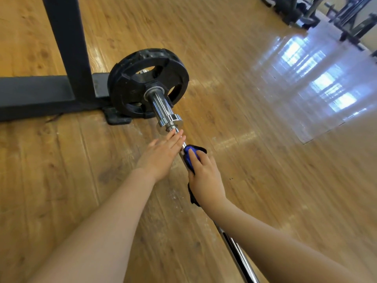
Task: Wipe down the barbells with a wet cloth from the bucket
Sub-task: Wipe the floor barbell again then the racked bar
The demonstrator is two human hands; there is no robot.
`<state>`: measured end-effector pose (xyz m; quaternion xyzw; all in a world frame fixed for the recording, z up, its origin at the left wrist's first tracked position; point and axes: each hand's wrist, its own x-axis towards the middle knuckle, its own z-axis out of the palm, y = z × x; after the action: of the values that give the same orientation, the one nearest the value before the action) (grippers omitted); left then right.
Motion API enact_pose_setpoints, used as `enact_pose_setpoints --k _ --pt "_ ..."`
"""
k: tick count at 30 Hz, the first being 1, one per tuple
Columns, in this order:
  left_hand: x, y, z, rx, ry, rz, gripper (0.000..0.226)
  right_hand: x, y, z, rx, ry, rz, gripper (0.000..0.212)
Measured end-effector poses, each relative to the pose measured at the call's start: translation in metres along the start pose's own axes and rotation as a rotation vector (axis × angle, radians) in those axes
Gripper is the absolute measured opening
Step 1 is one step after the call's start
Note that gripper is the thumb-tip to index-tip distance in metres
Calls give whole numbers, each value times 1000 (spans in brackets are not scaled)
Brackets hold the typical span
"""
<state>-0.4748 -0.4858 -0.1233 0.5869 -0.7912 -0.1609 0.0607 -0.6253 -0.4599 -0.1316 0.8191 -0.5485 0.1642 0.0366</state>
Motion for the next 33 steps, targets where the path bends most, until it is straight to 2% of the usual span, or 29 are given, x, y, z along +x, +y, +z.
enact_pose_setpoints --k 2,7,11,13,15,19,22,25,29,33 --pt "0 0 2 -5 1 -3 80 -16 5 -5 -52 40 -81 54" --pt "1 0 4 4 17 -1 81 -32 14 -16 -61 -33 -163 58" --pt "1 2 3 26 20 -16 78 -3 15 -17 32 -39 -215 48" --pt "1 3 4 53 6 -26 80 2 9 -14 56 -92 -169 33" --pt "0 5 5 83 14 -29 88 -5 1 -14 89 -119 -99 44" --pt "-7 6 9 61 38 -4 78 -24 3 -13 160 -14 -82 29" --pt "-9 2 11 29 59 14 81 -27 6 -17 243 34 53 32" --pt "-8 0 11 33 52 18 81 -8 -4 -20 225 6 124 37" --pt "-9 0 16 33 72 9 82 15 -12 -9 143 -138 133 43" --pt "-8 0 17 -20 87 2 83 -10 -7 -15 68 -52 69 37"
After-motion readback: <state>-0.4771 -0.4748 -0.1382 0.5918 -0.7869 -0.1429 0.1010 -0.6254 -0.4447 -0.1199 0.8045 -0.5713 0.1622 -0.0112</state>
